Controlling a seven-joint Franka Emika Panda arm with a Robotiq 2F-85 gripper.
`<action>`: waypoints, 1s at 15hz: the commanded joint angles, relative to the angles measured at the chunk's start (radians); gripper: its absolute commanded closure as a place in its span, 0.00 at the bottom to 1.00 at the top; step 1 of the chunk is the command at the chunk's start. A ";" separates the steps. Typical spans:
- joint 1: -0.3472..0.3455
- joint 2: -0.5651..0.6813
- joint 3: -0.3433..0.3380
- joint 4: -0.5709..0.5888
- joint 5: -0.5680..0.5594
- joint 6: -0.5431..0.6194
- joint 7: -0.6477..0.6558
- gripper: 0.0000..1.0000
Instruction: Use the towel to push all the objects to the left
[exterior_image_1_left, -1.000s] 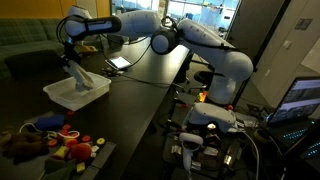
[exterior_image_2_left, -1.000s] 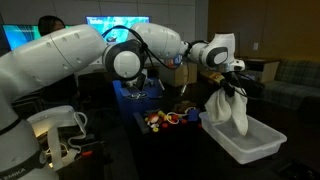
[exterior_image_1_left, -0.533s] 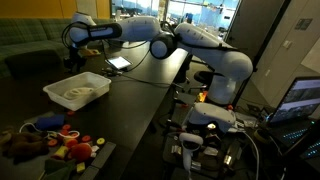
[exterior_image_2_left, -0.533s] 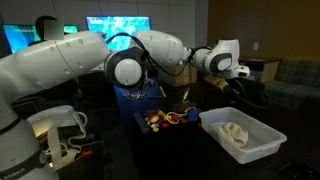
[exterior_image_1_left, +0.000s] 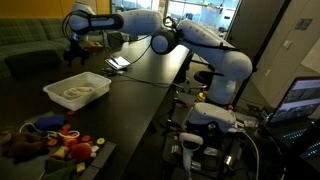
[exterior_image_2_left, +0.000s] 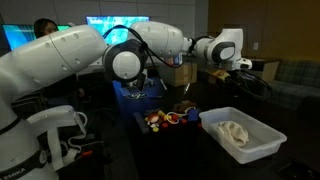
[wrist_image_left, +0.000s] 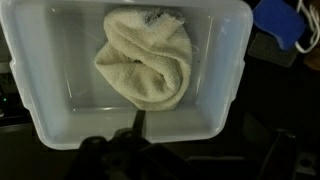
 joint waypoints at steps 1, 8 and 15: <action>-0.020 -0.108 0.031 -0.084 0.029 -0.129 -0.039 0.00; -0.049 -0.273 0.101 -0.273 0.132 -0.285 -0.033 0.00; -0.108 -0.443 0.144 -0.604 0.257 -0.351 -0.065 0.00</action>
